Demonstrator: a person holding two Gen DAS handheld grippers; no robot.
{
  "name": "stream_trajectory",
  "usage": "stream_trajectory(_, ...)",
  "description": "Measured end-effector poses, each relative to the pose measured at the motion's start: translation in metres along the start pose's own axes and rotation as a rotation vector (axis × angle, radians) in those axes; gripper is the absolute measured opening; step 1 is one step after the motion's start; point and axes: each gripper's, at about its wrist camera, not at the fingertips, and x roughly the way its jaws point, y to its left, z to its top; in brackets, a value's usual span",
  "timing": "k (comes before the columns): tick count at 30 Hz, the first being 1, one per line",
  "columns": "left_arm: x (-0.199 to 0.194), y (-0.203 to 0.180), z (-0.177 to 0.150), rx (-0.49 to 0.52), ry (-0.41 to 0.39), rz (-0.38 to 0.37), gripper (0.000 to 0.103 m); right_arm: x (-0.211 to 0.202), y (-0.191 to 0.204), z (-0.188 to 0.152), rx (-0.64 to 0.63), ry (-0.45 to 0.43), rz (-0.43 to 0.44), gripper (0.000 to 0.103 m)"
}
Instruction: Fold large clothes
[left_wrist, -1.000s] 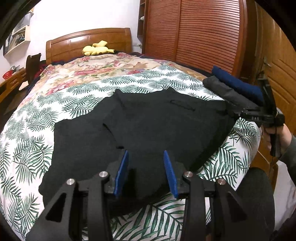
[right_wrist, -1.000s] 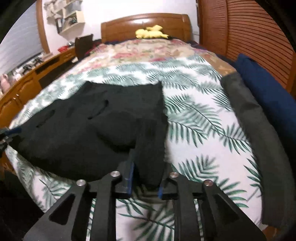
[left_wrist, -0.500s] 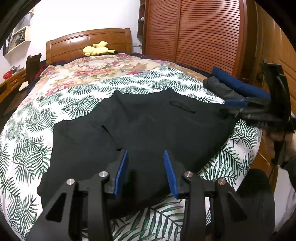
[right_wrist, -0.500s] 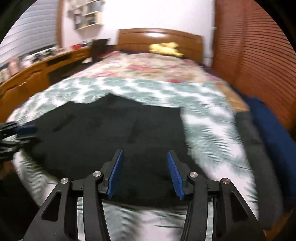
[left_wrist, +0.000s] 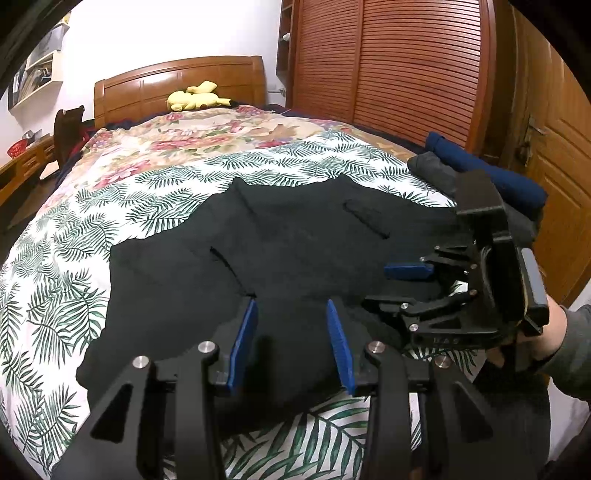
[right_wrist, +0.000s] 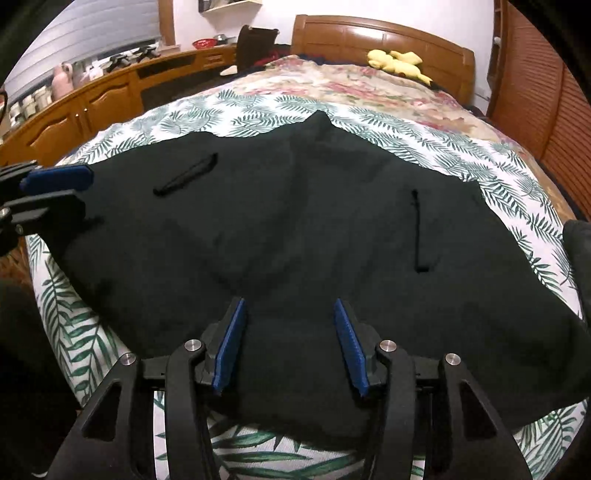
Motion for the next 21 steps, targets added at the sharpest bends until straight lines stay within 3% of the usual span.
stream_trajectory(6,0.006,-0.007,0.001,0.007,0.008,-0.013,0.038,-0.043,-0.023,-0.004,0.041,-0.050,-0.059,0.050)
stream_trajectory(14,0.018,-0.023,0.002,0.031,0.030,-0.032,0.038,-0.094,-0.090,-0.022,0.097,-0.104,-0.312,0.051)
stream_trajectory(21,0.041,-0.048,-0.001,0.088,0.078,-0.042,0.038,-0.089,-0.129,-0.035,0.212,-0.068,-0.299,0.061)
